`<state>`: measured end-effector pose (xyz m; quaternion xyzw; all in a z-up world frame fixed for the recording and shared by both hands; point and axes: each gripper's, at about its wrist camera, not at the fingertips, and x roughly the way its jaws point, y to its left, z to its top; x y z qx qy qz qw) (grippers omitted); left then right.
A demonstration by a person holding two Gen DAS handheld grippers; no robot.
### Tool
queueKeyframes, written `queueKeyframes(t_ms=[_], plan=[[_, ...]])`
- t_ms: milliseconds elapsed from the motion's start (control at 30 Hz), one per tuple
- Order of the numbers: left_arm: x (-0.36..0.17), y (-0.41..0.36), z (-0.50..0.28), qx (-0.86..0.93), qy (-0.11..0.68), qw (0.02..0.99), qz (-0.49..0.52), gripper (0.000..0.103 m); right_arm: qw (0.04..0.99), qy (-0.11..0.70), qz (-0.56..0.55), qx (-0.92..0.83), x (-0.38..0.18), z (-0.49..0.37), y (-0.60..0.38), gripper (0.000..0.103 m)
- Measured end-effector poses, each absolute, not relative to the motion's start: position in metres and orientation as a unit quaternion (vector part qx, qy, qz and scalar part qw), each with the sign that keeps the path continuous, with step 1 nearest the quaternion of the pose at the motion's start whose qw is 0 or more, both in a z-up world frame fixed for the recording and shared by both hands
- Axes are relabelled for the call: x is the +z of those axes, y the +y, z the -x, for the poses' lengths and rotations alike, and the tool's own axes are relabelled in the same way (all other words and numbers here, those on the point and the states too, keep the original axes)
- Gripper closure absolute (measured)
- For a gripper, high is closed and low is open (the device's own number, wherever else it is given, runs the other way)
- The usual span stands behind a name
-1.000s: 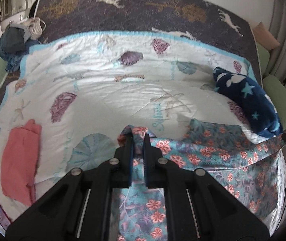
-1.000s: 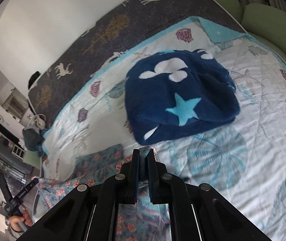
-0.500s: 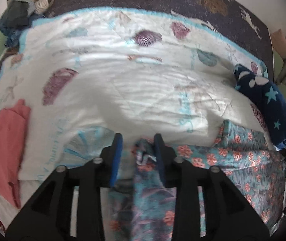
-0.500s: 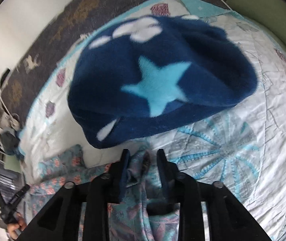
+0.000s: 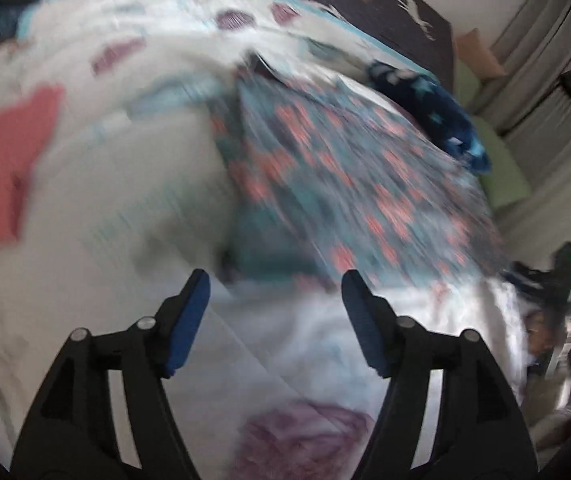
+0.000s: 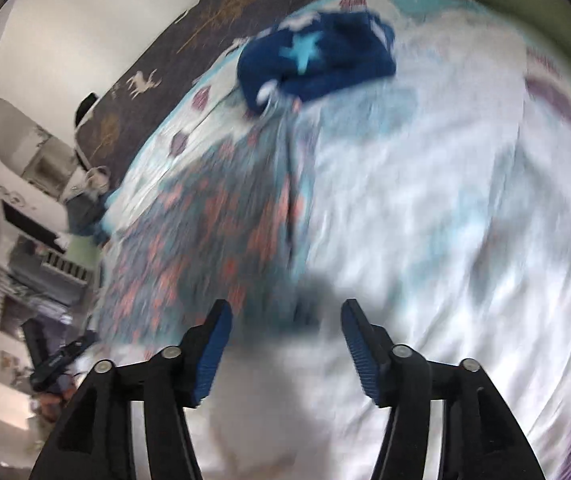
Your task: Fold small clothes
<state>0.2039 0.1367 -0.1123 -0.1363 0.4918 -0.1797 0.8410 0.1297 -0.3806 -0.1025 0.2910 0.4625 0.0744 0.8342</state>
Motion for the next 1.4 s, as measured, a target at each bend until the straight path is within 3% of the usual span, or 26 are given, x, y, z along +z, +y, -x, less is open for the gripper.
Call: queueKeyframes(t_ms=[200, 267, 300, 333, 400, 600, 667, 733, 767, 867, 933, 1000, 1067, 1100, 1133, 1200, 1300, 1367, 1400], plan=[[-0.127, 0.122, -0.227, -0.134, 0.481, 0.852, 0.159, 0.035, 0.807, 0.439, -0.371, 0.137, -0.133, -0.151, -0.363, 0.036], [-0.129, 0.126, -0.243, -0.113, 0.471, 0.848, 0.214, 0.081, 0.81, 0.418, -0.392, 0.127, -0.135, -0.165, -0.363, 0.036], [-0.132, 0.126, -0.247, -0.12, 0.478, 0.838, 0.236, 0.093, 0.812, 0.413, -0.393, 0.121, -0.135, -0.172, -0.361, 0.053], [-0.134, 0.127, -0.251, -0.109, 0.484, 0.827, 0.266, 0.094, 0.811, 0.419, -0.391, 0.114, -0.134, -0.18, -0.357, 0.098], [-0.126, 0.125, -0.246, -0.102, 0.478, 0.834, 0.255, 0.095, 0.798, 0.433, -0.404, 0.114, -0.134, -0.186, -0.352, 0.096], [-0.088, 0.127, -0.21, -0.163, 0.43, 0.857, 0.233, 0.091, 0.837, 0.409, -0.346, 0.116, -0.088, -0.156, -0.351, 0.099], [-0.088, 0.132, -0.199, -0.153, 0.424, 0.867, 0.215, 0.077, 0.841, 0.413, -0.331, 0.112, -0.084, -0.15, -0.356, 0.099], [-0.093, 0.138, -0.192, -0.145, 0.428, 0.867, 0.208, 0.045, 0.836, 0.421, -0.336, 0.106, -0.089, -0.151, -0.357, 0.097], [-0.097, 0.143, -0.19, -0.143, 0.434, 0.864, 0.212, 0.043, 0.829, 0.428, -0.345, 0.104, -0.094, -0.151, -0.358, 0.096], [-0.115, 0.148, -0.186, -0.137, 0.47, 0.842, 0.227, 0.043, 0.816, 0.446, -0.357, 0.086, -0.111, -0.142, -0.362, 0.083], [-0.126, 0.149, -0.187, -0.142, 0.491, 0.823, 0.248, 0.041, 0.807, 0.458, -0.364, 0.082, -0.118, -0.137, -0.36, 0.055], [-0.13, 0.149, -0.19, -0.143, 0.488, 0.82, 0.262, 0.04, 0.803, 0.46, -0.368, 0.087, -0.123, -0.134, -0.358, 0.042], [-0.124, 0.149, -0.2, -0.128, 0.461, 0.838, 0.263, 0.04, 0.804, 0.461, -0.364, 0.088, -0.127, -0.137, -0.354, 0.041], [-0.118, 0.15, -0.204, -0.122, 0.442, 0.85, 0.259, 0.048, 0.804, 0.461, -0.365, 0.085, -0.127, -0.138, -0.353, 0.041], [-0.112, 0.15, -0.208, -0.125, 0.429, 0.857, 0.257, 0.063, 0.804, 0.459, -0.369, 0.085, -0.127, -0.142, -0.352, 0.041], [-0.1, 0.149, -0.212, -0.149, 0.413, 0.861, 0.255, 0.076, 0.802, 0.46, -0.372, 0.085, -0.126, -0.148, -0.351, 0.04], [-0.084, 0.146, -0.207, -0.155, 0.388, 0.885, 0.208, 0.078, 0.804, 0.464, -0.361, 0.087, -0.126, -0.15, -0.347, 0.04], [-0.079, 0.145, -0.202, -0.156, 0.368, 0.9, 0.172, 0.059, 0.805, 0.462, -0.362, 0.09, -0.127, -0.148, -0.347, 0.04], [-0.079, 0.143, -0.203, -0.159, 0.371, 0.902, 0.156, 0.036, 0.804, 0.46, -0.365, 0.093, -0.128, -0.147, -0.348, 0.04]])
